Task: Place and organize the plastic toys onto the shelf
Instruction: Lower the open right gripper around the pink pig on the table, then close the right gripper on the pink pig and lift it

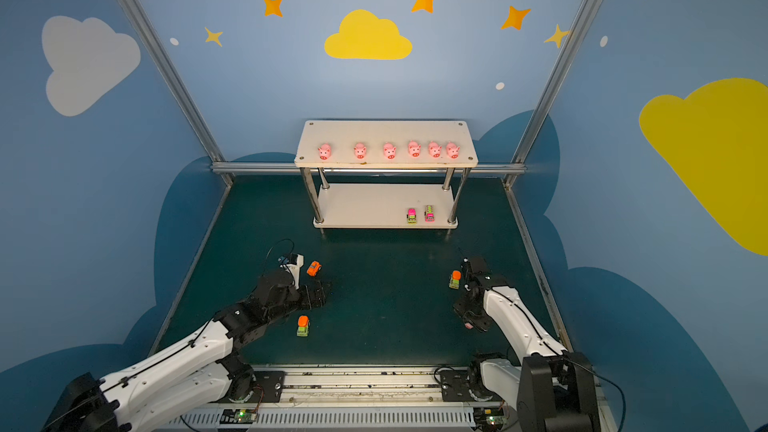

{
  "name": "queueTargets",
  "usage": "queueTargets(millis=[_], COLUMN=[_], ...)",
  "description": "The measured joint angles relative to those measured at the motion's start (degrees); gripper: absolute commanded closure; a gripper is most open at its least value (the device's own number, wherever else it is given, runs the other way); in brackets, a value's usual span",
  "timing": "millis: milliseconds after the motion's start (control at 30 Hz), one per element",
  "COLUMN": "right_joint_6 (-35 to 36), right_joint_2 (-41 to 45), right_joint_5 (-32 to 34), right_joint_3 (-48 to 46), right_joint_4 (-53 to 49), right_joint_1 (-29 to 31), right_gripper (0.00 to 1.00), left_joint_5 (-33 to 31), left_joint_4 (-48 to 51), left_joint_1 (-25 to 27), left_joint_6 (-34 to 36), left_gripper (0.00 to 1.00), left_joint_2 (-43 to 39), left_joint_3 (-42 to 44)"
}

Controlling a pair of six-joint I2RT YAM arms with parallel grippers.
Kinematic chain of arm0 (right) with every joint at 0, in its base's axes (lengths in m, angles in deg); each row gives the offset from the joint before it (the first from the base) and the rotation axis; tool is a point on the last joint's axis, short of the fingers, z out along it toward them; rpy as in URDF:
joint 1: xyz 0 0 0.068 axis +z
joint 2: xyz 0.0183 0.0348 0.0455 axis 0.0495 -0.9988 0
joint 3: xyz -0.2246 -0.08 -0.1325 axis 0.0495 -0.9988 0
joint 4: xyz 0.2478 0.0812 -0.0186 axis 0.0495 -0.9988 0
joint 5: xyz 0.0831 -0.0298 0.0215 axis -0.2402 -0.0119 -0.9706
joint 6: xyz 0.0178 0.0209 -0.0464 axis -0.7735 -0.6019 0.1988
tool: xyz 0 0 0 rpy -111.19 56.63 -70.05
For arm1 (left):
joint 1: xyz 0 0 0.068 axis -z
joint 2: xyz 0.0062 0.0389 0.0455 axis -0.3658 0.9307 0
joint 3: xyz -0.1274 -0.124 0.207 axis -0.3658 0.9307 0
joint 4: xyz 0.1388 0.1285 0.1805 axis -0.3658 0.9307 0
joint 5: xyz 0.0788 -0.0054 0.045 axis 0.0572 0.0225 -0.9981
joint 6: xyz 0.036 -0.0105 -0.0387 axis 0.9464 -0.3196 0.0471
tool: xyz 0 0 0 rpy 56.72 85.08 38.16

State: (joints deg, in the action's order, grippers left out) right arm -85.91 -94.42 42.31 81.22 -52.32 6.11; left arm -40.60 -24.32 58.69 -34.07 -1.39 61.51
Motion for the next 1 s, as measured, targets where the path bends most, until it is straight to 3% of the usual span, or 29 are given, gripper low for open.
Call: queueTargets(millis=[400,567,733,1000], right_joint_6=[0.2,0.4,0.7,1.6], right_joint_2=[-1.9,-2.1,-3.6,-2.4], right_joint_5=[-0.2,-0.1,0.0,0.1], right_joint_3=[-0.4,-0.4,-0.4,-0.4], right_joint_4=[1.7,2.2,3.0,2.6], right_joint_1=[1.3,1.3,1.4,3.8], right_gripper=[0.55,0.60,0.73,0.79], left_joint_5=[-0.2,-0.2,-0.2,-1.0], left_joint_4=[1.8,2.7,3.3,4.7], left_joint_1=[0.0,0.0,0.0,0.0], left_joint_6=[-0.4,-0.6,-0.7,-0.7], left_gripper=[0.00,0.00,0.00,0.00], left_joint_2=[-3.6,-4.2,-5.0,-8.9], left_joint_3=[0.0,0.0,0.0,0.3])
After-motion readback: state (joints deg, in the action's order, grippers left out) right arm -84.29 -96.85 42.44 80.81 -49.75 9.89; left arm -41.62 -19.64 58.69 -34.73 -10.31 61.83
